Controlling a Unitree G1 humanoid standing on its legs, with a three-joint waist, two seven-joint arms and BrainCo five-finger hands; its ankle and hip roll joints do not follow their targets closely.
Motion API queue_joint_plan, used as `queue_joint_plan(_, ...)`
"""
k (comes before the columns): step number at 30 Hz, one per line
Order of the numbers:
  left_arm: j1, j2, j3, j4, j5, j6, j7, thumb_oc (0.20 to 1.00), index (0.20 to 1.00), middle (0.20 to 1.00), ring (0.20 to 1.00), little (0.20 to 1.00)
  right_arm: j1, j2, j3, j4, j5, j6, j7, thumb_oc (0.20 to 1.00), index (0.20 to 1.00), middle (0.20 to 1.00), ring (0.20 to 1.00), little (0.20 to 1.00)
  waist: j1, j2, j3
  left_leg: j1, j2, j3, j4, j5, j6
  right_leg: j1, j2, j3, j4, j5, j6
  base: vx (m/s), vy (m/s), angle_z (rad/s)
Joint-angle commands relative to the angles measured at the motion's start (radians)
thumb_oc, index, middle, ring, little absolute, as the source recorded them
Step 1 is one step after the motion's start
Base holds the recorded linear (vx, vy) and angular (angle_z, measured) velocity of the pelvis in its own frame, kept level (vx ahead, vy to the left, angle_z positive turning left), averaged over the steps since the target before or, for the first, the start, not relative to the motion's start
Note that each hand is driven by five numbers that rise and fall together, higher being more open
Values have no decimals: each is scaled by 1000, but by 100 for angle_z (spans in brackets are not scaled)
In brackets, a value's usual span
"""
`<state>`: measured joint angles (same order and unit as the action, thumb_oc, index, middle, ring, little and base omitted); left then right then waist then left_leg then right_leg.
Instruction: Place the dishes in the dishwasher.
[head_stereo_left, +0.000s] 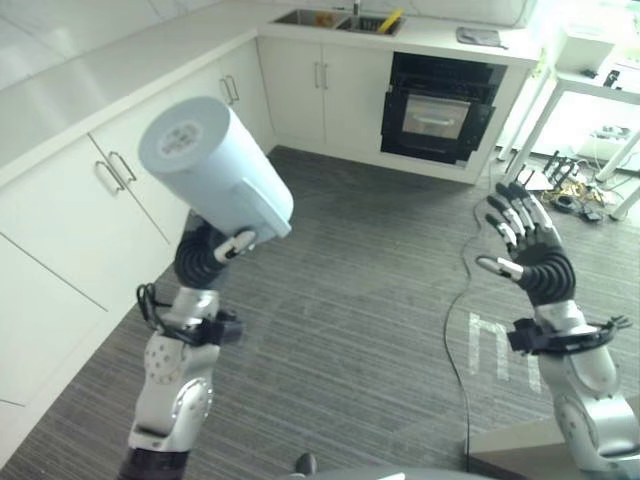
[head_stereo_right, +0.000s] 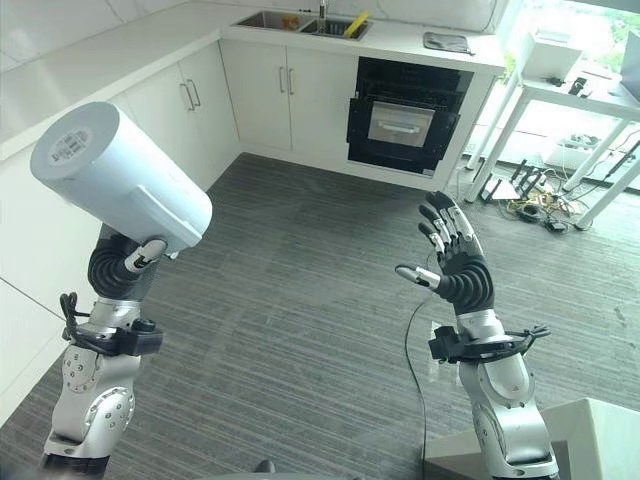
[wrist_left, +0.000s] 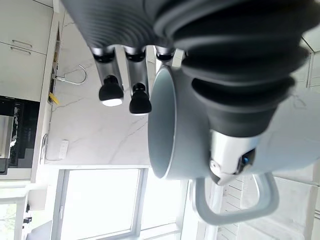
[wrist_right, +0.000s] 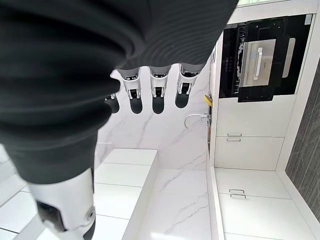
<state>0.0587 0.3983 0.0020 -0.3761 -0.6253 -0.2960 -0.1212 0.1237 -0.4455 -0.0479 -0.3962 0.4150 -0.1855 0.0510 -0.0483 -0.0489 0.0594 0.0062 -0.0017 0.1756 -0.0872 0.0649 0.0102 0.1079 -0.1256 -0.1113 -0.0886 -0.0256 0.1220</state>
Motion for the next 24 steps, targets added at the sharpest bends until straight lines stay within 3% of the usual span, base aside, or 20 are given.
queue_joint_plan(1, -88, 19, 36, 11, 21, -41, -9, 200, 200, 200, 200, 200, -75, 9, -29, -31, 14, -66, -21, 1000, 1000, 1000, 1000, 1000, -5, 25, 33, 85, -25, -109, 0, -83, 11, -52, 122, 41, 19, 70, -45, -21, -158, -2)
queue_joint_plan(6, -85, 23, 35, 16, 13, -40, -5, 200, 200, 200, 200, 200, -71, -1, -29, -33, 38, -46, -20, 1000, 1000, 1000, 1000, 1000, -12, 22, 44, 102, -17, -107, 24, -67, -8, -44, 149, 68, 25, 67, -66, 22, -155, -5)
queue_joint_plan(7, -78, 24, 35, 15, 10, -42, -6, 200, 200, 200, 200, 200, -65, -5, -32, -33, 44, -45, -13, 1000, 1000, 1000, 1000, 1000, -16, 19, 50, 95, -18, -99, 81, -93, -15, -35, 151, 76, 28, 57, -70, 32, -147, -13)
queue_joint_plan(8, -72, 25, 33, 14, 9, -45, -10, 200, 200, 200, 200, 200, -59, -9, -38, -30, 52, -49, -2, 1000, 1000, 1000, 1000, 1000, -20, 13, 63, 65, -16, -85, 173, -93, -29, -31, 151, 81, 36, 55, -79, 38, -191, -12)
queue_joint_plan(10, -65, 12, 25, 11, 16, -54, -12, 200, 200, 200, 200, 200, -56, -19, -41, -22, 51, -64, 21, 1000, 1000, 1000, 1000, 1000, -17, -10, 110, -102, -6, -104, 524, -34, -51, -21, 143, 97, 59, 61, -112, 26, -204, -3)
queue_joint_plan(11, -66, 4, 24, 13, 22, -48, -9, 200, 200, 200, 200, 200, -70, -11, -31, -13, 35, -64, 18, 1000, 1000, 1000, 1000, 1000, -7, -5, 127, -156, 3, -112, 492, -14, -49, -9, 152, 108, 59, 58, -111, 145, -54, -13)
queue_joint_plan(13, -43, 5, 26, 15, 13, -48, -18, 200, 200, 200, 200, 200, -94, -7, -19, -1, 34, -48, 17, 1000, 1000, 1000, 1000, 1000, 10, 17, 129, -148, 18, -105, 270, 19, -51, 24, 171, 131, 42, 39, -100, 323, 122, -25)
queue_joint_plan(16, -5, 7, 30, 25, 9, -69, -31, 200, 200, 200, 200, 200, -85, -8, -17, 3, 34, -45, 51, 1000, 1000, 1000, 1000, 1000, 41, 41, 127, -169, 36, -153, 7, 142, -79, 101, 189, 174, 19, 7, -98, 420, 222, -19)
queue_joint_plan(18, 17, 6, 42, 36, -3, -83, -49, 200, 200, 200, 200, 200, -77, -24, -21, 9, 52, -52, 64, 1000, 1000, 1000, 1000, 1000, 53, 45, 129, -202, 40, -184, 0, 152, -91, 137, 192, 201, 26, -25, -104, 463, 272, -31)
queue_joint_plan(21, 9, 10, 35, 47, -2, -81, -40, 200, 200, 200, 200, 200, -76, -31, -22, 21, 75, -63, 84, 1000, 1000, 1000, 1000, 1000, 52, 48, 120, -178, 52, -158, 0, 134, -89, 156, 167, 185, 57, -61, -91, 409, 275, -71)
queue_joint_plan(24, -15, 27, 40, 28, 10, -19, -56, 200, 200, 200, 200, 200, -51, -18, -26, -22, 75, -46, 83, 1000, 1000, 1000, 1000, 1000, 82, 29, 74, -150, 9, -155, 8, 118, -47, 196, 117, 151, 114, -101, -51, 606, 363, -25)
